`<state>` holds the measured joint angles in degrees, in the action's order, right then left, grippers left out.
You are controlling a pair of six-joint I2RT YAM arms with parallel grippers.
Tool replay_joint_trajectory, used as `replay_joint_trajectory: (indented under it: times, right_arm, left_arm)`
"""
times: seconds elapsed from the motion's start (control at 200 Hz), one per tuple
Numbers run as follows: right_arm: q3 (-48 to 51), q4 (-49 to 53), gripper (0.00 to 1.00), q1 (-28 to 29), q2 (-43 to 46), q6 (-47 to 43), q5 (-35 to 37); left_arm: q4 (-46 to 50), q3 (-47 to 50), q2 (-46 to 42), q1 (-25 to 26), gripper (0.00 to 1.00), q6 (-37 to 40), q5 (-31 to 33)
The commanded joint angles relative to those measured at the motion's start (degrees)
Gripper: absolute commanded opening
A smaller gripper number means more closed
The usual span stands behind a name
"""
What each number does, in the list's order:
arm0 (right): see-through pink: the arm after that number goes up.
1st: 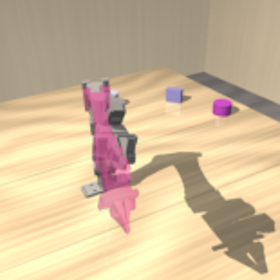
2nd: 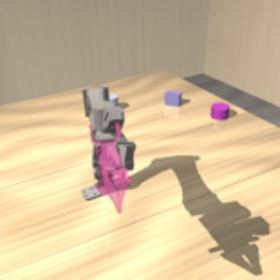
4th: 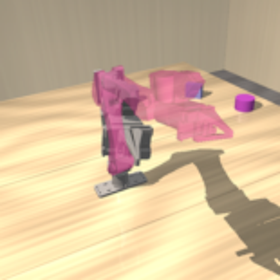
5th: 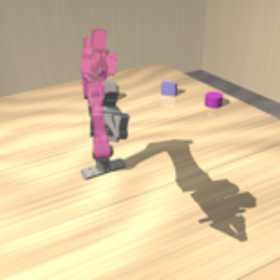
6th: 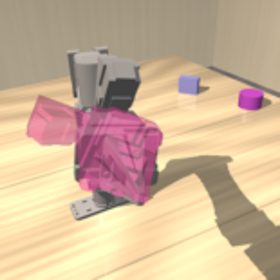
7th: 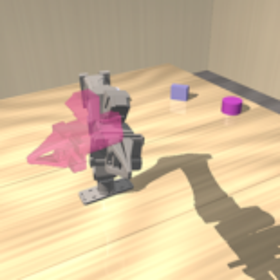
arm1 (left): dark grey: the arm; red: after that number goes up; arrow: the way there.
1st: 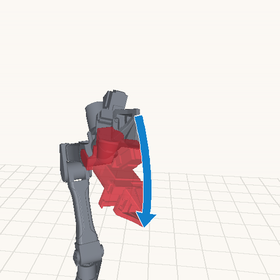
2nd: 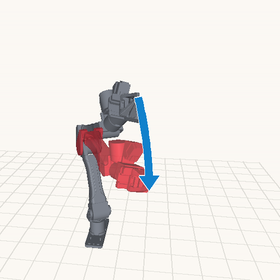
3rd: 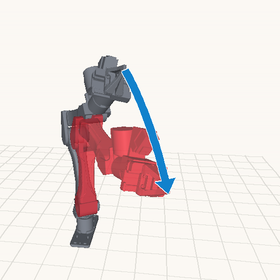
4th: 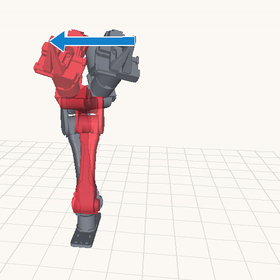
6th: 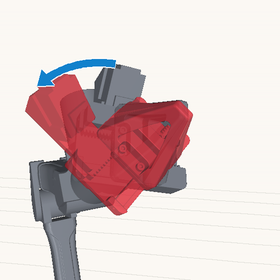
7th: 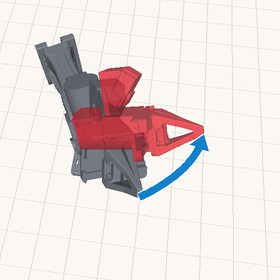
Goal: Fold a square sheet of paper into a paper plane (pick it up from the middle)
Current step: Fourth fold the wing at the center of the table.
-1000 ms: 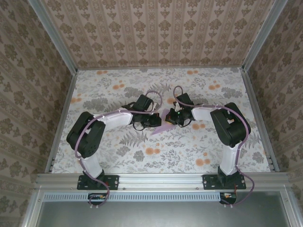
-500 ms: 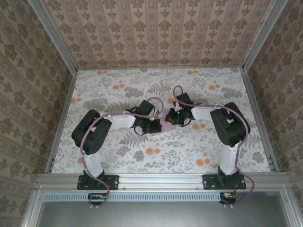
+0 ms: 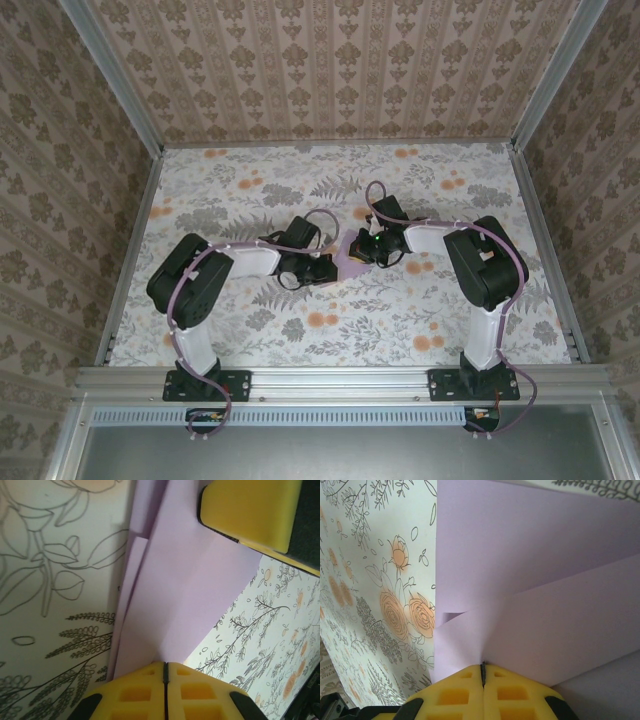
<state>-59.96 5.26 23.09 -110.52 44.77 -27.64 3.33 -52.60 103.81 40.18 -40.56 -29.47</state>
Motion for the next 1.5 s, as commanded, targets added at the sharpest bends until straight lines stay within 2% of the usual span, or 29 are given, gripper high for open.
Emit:
replay_joint_trajectory:
  times: [0.0, 0.385, 0.785, 1.04, 1.32, 1.495]
  right_arm:
    - [1.89, 9.06, 0.00, -0.15, -4.44, -0.73, 7.30]
    - [1.87, 9.29, 0.00, -0.15, -5.19, -0.84, 7.20]
    - [1.93, 10.50, 0.00, -0.28, -5.05, -1.19, 7.86]
    - [1.80, 10.43, 0.00, -0.39, -4.82, -1.17, 7.85]
    - [1.65, 10.08, 0.00, -0.37, -5.10, -0.94, 7.42]
    - [1.42, 9.99, 0.00, -0.39, -4.84, -1.12, 6.74]
  left_arm:
    - [-0.51, 0.76, -3.03, -0.72, 0.09, -0.54, -0.76]
    - [3.02, 4.35, -1.28, -1.78, 0.07, -0.12, 0.47]
    - [8.52, 8.79, -6.09, -2.57, 0.01, 2.54, -2.09]
    - [1.11, 6.58, -11.70, -2.59, 0.00, 2.27, -3.14]
    - [0.87, -0.62, -4.05, -1.80, 0.00, 1.50, 0.00]
    - [3.16, -0.06, -1.92, -1.62, 0.00, 2.14, 1.96]
